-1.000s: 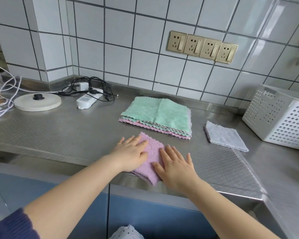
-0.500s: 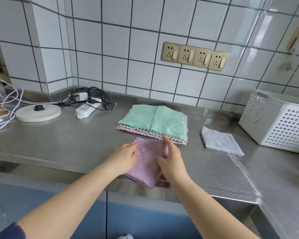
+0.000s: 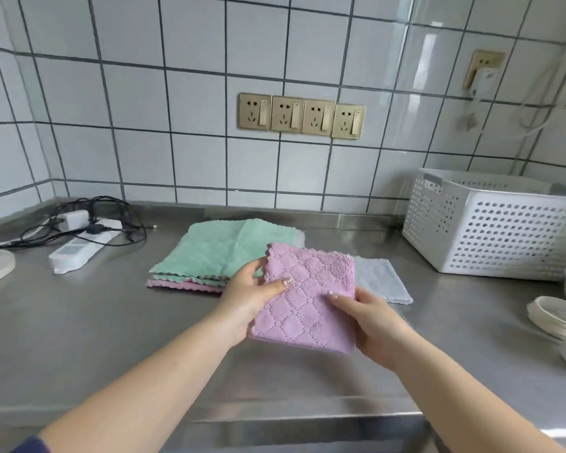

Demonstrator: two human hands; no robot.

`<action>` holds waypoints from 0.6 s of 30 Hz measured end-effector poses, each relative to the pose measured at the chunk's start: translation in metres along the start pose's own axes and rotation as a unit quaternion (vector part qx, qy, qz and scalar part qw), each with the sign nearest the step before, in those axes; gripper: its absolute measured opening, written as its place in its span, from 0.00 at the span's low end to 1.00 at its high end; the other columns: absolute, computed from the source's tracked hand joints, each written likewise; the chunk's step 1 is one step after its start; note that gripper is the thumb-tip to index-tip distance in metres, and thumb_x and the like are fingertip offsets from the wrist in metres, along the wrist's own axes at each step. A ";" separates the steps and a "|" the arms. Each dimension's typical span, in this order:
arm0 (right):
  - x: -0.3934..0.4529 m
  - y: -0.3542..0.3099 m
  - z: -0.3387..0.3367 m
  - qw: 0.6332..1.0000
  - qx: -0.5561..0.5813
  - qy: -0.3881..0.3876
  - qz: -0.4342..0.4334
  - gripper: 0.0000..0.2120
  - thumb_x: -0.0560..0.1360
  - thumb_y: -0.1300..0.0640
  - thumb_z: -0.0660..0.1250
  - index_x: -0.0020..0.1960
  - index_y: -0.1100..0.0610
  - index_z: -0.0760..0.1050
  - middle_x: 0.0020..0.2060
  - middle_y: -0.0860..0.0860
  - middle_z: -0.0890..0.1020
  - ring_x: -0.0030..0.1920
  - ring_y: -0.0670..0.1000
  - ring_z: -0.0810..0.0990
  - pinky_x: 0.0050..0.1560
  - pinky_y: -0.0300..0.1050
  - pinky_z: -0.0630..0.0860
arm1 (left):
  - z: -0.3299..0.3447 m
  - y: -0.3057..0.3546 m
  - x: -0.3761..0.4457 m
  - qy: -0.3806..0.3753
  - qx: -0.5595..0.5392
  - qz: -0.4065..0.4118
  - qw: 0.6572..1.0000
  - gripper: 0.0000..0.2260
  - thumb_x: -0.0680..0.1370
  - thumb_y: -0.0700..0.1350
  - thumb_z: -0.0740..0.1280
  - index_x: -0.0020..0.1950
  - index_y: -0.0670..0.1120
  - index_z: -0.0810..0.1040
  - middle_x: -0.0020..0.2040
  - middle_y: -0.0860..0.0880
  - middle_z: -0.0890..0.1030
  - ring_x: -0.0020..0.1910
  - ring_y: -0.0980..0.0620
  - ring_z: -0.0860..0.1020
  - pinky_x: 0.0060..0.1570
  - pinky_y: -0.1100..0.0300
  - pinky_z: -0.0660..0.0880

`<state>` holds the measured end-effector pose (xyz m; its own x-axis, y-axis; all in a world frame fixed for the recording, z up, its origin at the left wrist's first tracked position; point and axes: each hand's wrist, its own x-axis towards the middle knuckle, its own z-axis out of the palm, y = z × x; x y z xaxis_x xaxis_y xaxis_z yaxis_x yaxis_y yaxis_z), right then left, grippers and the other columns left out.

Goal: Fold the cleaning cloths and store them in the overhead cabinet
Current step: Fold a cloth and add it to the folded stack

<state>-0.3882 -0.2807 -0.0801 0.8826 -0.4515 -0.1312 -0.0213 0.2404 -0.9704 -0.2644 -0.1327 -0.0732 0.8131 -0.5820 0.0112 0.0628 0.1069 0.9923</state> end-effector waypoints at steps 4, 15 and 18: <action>0.023 -0.012 -0.054 0.995 -0.052 0.084 -0.014 0.14 0.73 0.62 0.70 0.58 0.62 0.76 0.51 0.57 0.84 0.47 0.54 0.84 0.47 0.44 0.81 | 0.045 -0.007 0.042 -0.060 0.044 -0.018 0.997 0.29 0.72 0.38 0.72 0.70 0.47 0.66 0.51 0.46 0.82 0.47 0.52 0.82 0.47 0.58 0.79; 0.117 -0.051 -0.147 0.918 -0.294 0.258 -0.064 0.15 0.74 0.53 0.68 0.58 0.59 0.76 0.51 0.53 0.82 0.51 0.55 0.80 0.56 0.48 0.76 | 0.134 -0.025 0.149 -0.080 0.095 -0.027 0.992 0.39 0.73 0.37 0.71 0.77 0.49 0.51 0.61 0.40 0.77 0.52 0.46 0.79 0.48 0.55 0.75; 0.131 -0.051 -0.157 0.889 -0.371 0.264 -0.045 0.16 0.75 0.52 0.66 0.59 0.60 0.75 0.52 0.55 0.81 0.54 0.56 0.78 0.54 0.45 0.72 | 0.143 -0.029 0.161 -0.084 0.174 -0.029 0.981 0.40 0.73 0.39 0.71 0.77 0.49 0.49 0.63 0.40 0.74 0.53 0.47 0.76 0.56 0.54 0.74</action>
<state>-0.3454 -0.4866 -0.0794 0.5573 -0.8275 0.0680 -0.4384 -0.3628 -0.8223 -0.2180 -0.3450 -0.0822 0.7054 -0.7066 -0.0560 -0.1182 -0.1952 0.9736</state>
